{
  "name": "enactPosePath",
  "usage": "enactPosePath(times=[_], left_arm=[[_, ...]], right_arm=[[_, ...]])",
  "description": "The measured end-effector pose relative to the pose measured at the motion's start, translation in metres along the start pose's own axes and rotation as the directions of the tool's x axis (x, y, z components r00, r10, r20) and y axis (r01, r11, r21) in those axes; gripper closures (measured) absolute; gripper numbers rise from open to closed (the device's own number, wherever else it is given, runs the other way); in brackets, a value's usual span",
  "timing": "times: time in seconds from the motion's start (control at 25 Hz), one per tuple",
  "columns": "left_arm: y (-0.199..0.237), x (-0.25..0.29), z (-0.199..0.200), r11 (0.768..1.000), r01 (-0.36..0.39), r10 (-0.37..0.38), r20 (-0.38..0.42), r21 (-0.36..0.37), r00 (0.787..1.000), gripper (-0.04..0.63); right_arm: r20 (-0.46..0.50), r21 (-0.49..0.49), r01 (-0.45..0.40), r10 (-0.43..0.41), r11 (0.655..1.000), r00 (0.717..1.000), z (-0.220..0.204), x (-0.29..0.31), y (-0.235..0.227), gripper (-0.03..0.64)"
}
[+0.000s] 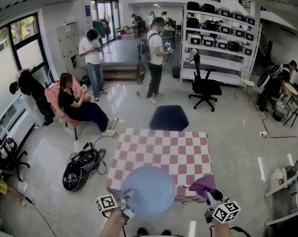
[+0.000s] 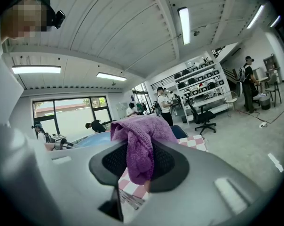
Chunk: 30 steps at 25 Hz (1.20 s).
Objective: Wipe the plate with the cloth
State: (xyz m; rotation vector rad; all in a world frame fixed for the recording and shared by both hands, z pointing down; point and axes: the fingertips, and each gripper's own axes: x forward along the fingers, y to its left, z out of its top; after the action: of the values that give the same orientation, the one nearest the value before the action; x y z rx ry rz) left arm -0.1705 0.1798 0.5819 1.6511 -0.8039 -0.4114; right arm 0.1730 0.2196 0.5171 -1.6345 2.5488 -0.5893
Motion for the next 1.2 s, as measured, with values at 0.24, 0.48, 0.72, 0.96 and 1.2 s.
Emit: enactPosePath(times=[0.24, 0.48, 0.72, 0.96, 1.2], left_arm=[[-0.002, 0.009, -0.017, 1.0, -0.006, 0.006, 0.02, -0.004, 1.0, 0.548], [-0.004, 0.015, -0.038, 1.0, -0.016, 0.016, 0.042, -0.012, 0.999, 0.548], [-0.001, 0.024, -0.052, 1.0, -0.022, 0.023, 0.054, -0.019, 0.998, 0.548], [0.008, 0.036, -0.044, 0.999, -0.034, 0.036, 0.058, -0.03, 0.998, 0.548], [0.02, 0.065, -0.01, 0.999, -0.04, 0.041, 0.029, -0.032, 0.999, 0.548]], right_arm=[[-0.006, 0.011, -0.023, 0.023, 1.0, 1.0, 0.003, -0.005, -0.019, 0.511], [-0.014, 0.022, -0.063, 0.064, 0.998, 0.998, 0.004, -0.012, -0.038, 0.511], [-0.028, 0.027, -0.089, 0.09, 0.996, 0.996, -0.002, -0.012, -0.053, 0.511], [-0.038, 0.043, -0.09, 0.092, 0.995, 0.995, -0.005, 0.002, -0.064, 0.511], [-0.052, 0.035, -0.066, 0.068, 0.997, 0.996, 0.0, 0.037, -0.073, 0.511]])
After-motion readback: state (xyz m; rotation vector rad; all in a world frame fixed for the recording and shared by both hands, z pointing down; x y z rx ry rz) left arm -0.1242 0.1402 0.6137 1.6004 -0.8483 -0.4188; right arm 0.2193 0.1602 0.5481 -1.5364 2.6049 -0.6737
